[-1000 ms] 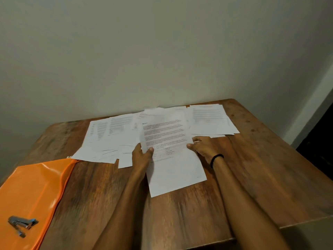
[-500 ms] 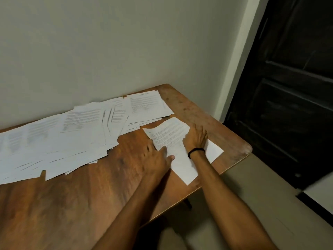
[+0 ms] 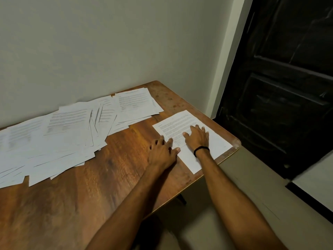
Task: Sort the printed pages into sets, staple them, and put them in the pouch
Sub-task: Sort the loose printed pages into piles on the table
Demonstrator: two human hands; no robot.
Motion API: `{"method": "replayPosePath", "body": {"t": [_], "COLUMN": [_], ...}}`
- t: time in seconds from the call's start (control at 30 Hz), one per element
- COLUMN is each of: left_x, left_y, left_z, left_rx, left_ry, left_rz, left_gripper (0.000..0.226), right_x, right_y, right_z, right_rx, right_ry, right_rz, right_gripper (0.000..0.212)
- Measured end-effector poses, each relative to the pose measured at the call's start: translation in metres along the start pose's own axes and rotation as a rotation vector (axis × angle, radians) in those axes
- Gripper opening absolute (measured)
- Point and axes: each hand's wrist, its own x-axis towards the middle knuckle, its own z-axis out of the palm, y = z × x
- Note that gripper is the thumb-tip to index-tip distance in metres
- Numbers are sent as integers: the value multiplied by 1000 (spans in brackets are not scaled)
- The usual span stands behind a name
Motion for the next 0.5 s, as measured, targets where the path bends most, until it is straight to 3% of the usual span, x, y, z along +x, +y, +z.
{"method": "replayPosePath", "body": {"t": [0.33, 0.5], "left_x": [2, 2], "left_y": [-4, -19], "left_z": [1, -4], "left_rx": [30, -121], "left_ry": [-14, 47], "left_rz": [13, 23], "left_gripper": [62, 64], "right_x": [3, 0], "right_y": [-2, -8], "right_z": [2, -1], "right_rx": [15, 55], "right_ry": [-7, 67], "right_rz": [2, 15], "right_gripper": [58, 59]}}
